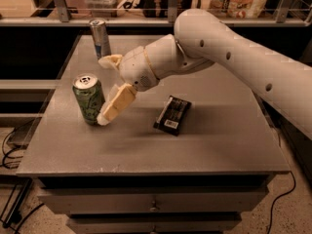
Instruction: Knock green can over
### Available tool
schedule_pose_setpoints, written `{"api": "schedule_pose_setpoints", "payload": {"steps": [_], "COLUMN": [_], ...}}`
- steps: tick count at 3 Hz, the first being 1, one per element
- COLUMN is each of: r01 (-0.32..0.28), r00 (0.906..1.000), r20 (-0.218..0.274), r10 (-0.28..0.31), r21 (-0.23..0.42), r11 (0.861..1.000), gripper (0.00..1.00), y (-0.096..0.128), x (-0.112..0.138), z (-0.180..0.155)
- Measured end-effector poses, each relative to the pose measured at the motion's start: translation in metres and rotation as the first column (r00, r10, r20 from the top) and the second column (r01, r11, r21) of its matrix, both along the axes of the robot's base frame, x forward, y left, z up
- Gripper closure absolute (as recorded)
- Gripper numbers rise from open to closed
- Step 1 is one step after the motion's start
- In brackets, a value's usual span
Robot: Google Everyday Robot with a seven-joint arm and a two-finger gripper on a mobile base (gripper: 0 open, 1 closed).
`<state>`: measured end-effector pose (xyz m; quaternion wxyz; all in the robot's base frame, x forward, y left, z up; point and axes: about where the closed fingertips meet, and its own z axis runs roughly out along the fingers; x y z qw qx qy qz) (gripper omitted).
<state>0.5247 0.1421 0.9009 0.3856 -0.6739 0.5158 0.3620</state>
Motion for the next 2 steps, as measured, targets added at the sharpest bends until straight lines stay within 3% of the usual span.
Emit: {"api": "schedule_pose_setpoints", "payload": {"steps": [1,2], "r01": [-0.035,-0.063], "r00": [0.9992,0.9976], "r20": [-0.015,-0.025], "r10": [0.036,0.064], "r21": [0.031,0.049], "r11": [0.999,0.997], "gripper": [0.0,0.18], "y": [0.0184,0.0279], "x": [-0.0044,-0.0099], "z": [-0.0076,-0.0141]}}
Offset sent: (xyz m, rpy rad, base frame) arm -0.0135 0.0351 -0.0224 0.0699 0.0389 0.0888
